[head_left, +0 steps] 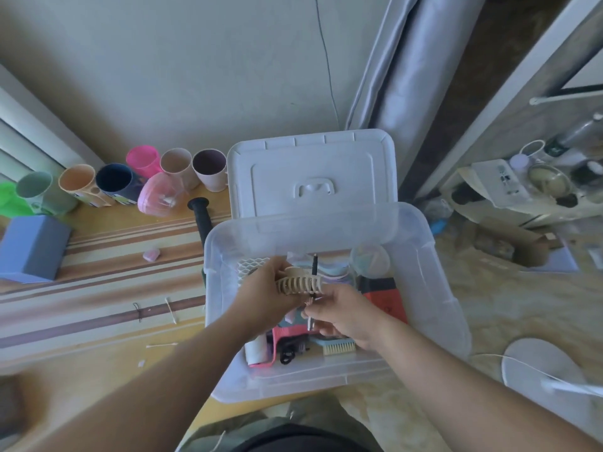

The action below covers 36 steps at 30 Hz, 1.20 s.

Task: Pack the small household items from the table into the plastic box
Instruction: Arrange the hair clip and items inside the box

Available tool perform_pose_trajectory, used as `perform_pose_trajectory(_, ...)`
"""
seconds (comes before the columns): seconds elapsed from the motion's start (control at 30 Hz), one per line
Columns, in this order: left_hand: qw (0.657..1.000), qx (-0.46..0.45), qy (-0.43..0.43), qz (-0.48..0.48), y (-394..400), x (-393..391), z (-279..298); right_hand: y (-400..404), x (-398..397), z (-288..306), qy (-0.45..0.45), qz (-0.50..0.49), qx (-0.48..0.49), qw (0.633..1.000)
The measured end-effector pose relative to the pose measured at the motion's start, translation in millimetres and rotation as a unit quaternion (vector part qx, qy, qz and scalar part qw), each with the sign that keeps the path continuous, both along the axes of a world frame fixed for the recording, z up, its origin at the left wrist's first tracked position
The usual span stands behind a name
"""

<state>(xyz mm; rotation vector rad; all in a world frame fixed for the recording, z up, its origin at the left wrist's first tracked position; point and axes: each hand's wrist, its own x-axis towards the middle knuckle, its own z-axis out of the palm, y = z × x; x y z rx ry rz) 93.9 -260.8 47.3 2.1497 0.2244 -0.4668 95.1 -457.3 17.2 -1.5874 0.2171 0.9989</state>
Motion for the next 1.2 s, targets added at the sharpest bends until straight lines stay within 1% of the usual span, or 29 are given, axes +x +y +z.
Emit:
perform_pose_trajectory(0.07, 1.000, 0.002, 0.005, -0.009, 1.9, -5.1, -3.7, -13.3, 9.7, -5.3, -0.017, 0.042, -0.039, 0.998)
perform_pose_trajectory(0.1, 1.000, 0.008, 0.006, -0.016, 3.3, -8.0, -5.8, -19.9, 14.5, -8.6, -0.038, 0.078, -0.073, 0.994)
perform_pose_trajectory(0.13, 1.000, 0.015, 0.008, -0.023, 5.0, -11.2, -7.4, -26.0, 18.8, -11.5, -0.066, 0.121, -0.119, 0.983)
perform_pose_trajectory(0.17, 0.999, 0.024, 0.013, -0.029, 7.7, -14.6, -11.0, -31.6, 22.5, -15.5, -0.097, 0.170, -0.174, 0.965)
perform_pose_trajectory(0.2, 0.999, 0.037, 0.020, -0.034, 10.3, -18.4, -14.1, -36.1, 25.1, -18.9, -0.130, 0.225, -0.234, 0.937)
perform_pose_trajectory(0.27, 0.996, 0.068, 0.028, -0.046, 14.6, -25.0, -20.6, -39.3, 26.4, -24.7, -0.178, 0.340, -0.337, 0.860)
perform_pose_trajectory(0.33, 0.994, 0.089, 0.034, -0.058, 16.3, -30.4, -26.1, -34.8, 22.8, -30.5, -0.194, 0.416, -0.390, 0.798)
perform_pose_trajectory(0.37, 0.993, 0.093, 0.039, -0.061, 16.2, -32.3, -27.9, -32.0, 20.2, -34.4, -0.198, 0.441, -0.405, 0.776)
perform_pose_trajectory(0.4, 0.993, 0.094, 0.044, -0.060, 15.9, -33.7, -29.8, -29.9, 17.8, -38.1, -0.200, 0.456, -0.413, 0.763)
perform_pose_trajectory(0.43, 0.993, 0.093, 0.048, -0.056, 15.6, -34.8, -31.8, -28.8, 15.7, -42.0, -0.199, 0.461, -0.417, 0.758)
perform_pose_trajectory(0.47, 0.993, 0.093, 0.051, -0.051, 15.1, -35.6, -33.0, -29.0, 14.3, -44.9, -0.194, 0.460, -0.416, 0.760)
perform_pose_trajectory(0.53, 0.994, 0.084, 0.055, -0.037, 13.5, -35.8, -35.3, -33.0, 15.1, -47.3, -0.187, 0.437, -0.396, 0.786)
perform_pose_trajectory(0.6, 0.995, 0.071, 0.059, -0.026, 10.9, -35.0, -35.3, -39.7, 19.5, -41.5, -0.194, 0.365, -0.371, 0.832)
perform_pose_trajectory(0.67, 0.996, 0.057, 0.061, -0.020, 7.0, -33.1, -34.7, -43.5, 24.6, -25.5, -0.209, 0.248, -0.326, 0.888)
perform_pose_trajectory(0.7, 0.997, 0.049, 0.062, -0.018, 4.2, -31.7, -34.8, -43.3, 26.5, -16.4, -0.207, 0.198, -0.288, 0.914)
perform_pose_trajectory(0.73, 0.997, 0.045, 0.060, -0.019, 0.9, -30.1, -34.3, -41.7, 27.3, -6.5, -0.195, 0.169, -0.243, 0.935)
perform_pose_trajectory(0.77, 0.997, 0.043, 0.056, -0.023, -2.5, -28.3, -34.3, -38.6, 26.8, 3.1, -0.181, 0.167, -0.204, 0.948)
perform_pose_trajectory(0.83, 0.997, 0.047, 0.044, -0.041, -9.8, -24.6, -33.9, -31.1, 22.3, 17.3, -0.172, 0.208, -0.175, 0.947)
perform_pose_trajectory(0.87, 0.997, 0.050, 0.039, -0.050, -13.2, -23.1, -33.6, -27.8, 19.6, 20.7, -0.184, 0.226, -0.184, 0.939)
perform_pose_trajectory(0.97, 0.997, 0.048, 0.031, -0.049, -22.0, -21.2, -35.6, -23.1, 13.8, 18.2, -0.240, 0.223, -0.240, 0.914)
perform_pose_trajectory(1.03, 0.997, 0.048, 0.025, -0.052, -27.1, -22.6, -37.2, -22.1, 9.8, 11.1, -0.272, 0.227, -0.253, 0.900)
perform_pose_trajectory(1.13, 0.990, 0.071, -0.008, -0.118, -30.5, -25.9, -37.4, -28.3, 10.3, -0.5, -0.304, 0.243, -0.279, 0.878)
perform_pose_trajectory(1.2, 0.987, 0.078, -0.001, -0.138, -27.5, -27.5, -36.4, -41.0, 19.1, -8.0, -0.310, 0.230, -0.327, 0.863)
